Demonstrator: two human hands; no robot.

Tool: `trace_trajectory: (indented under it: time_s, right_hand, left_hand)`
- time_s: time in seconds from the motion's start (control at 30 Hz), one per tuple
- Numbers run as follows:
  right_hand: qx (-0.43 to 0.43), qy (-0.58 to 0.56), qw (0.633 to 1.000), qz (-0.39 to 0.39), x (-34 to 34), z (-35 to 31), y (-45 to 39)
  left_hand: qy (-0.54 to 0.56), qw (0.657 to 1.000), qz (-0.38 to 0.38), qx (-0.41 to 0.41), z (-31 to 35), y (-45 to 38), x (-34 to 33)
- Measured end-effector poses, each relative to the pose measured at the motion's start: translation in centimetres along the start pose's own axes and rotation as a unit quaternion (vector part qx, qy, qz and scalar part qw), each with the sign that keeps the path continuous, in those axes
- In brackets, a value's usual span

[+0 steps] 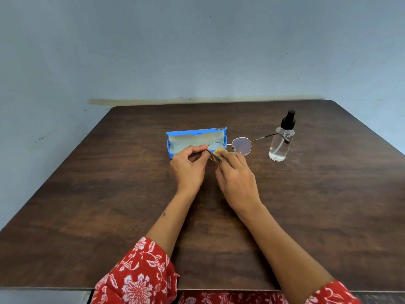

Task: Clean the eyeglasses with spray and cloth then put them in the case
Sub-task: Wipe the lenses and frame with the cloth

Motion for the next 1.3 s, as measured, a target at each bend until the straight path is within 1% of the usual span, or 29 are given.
trace_trajectory:
  time_s: [0.07,0.2,0.3,0.37,0.5,0.67,0.83,1.0,1.2,1.3]
  right_hand:
    - [0.0,-0.003,1.0,-0.002,-0.2,-0.1,0.0]
    - [0.029,-0.014,0.999,-0.022,-1.0,-0.8,0.2]
    - [0.001,-0.006,1.0,0.009,-0.3,-0.1,0.2]
    - [-0.006,0.007,1.0,0.016,-0.2,0.0,0.2]
    - [0.021,-0.01,1.0,-0.013,-1.0,-0.7,0.3]
    - [-0.01,0.01,1.0,0.022,-0.2,0.0,0.4]
    - [0.023,0.01,1.0,-0.015,-1.0,-0.9,0.4]
    - [-0.015,0.021,0.999,0.029,0.1,0.3,0.4]
    - [0.049,0.006,0.999,0.005,-0.5,-1.5,0.2]
    - [0.017,0.018,0.999,0.031,0.1,-0.6,0.3]
  left_hand:
    - [-0.002,1.0,0.0,-0.007,-0.1,-0.1,-0.1]
    - [-0.014,1.0,0.003,-0.013,-0.4,-0.4,0.0]
    - [-0.011,1.0,0.007,-0.016,-0.3,-0.6,0.1]
    - [-0.008,1.0,0.006,-0.017,-0.3,-0.6,0.1]
    - [-0.007,1.0,0.002,-0.012,-0.5,-0.6,0.0]
    - [-0.01,1.0,0.002,-0.016,-0.2,-0.6,0.0]
    - [-0.006,1.0,-0.002,-0.006,-0.5,-0.7,-0.1]
    - [-0.005,1.0,0.006,-0.017,-0.2,-0.7,0.1]
    - [0.0,1.0,-0.004,-0.009,-0.6,-0.8,0.0]
    - [0.011,1.0,-0.001,-0.011,-0.5,-0.8,0.1]
Point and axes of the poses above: each hand's wrist, its own y-axis away from the middle knuckle, its own x-axis out of the back of the hand, z = x × y, the point moved 8 cm from there along -y, towards the middle knuckle, and after that the axes turned 9 degrees about x, right-handed, at the moved point
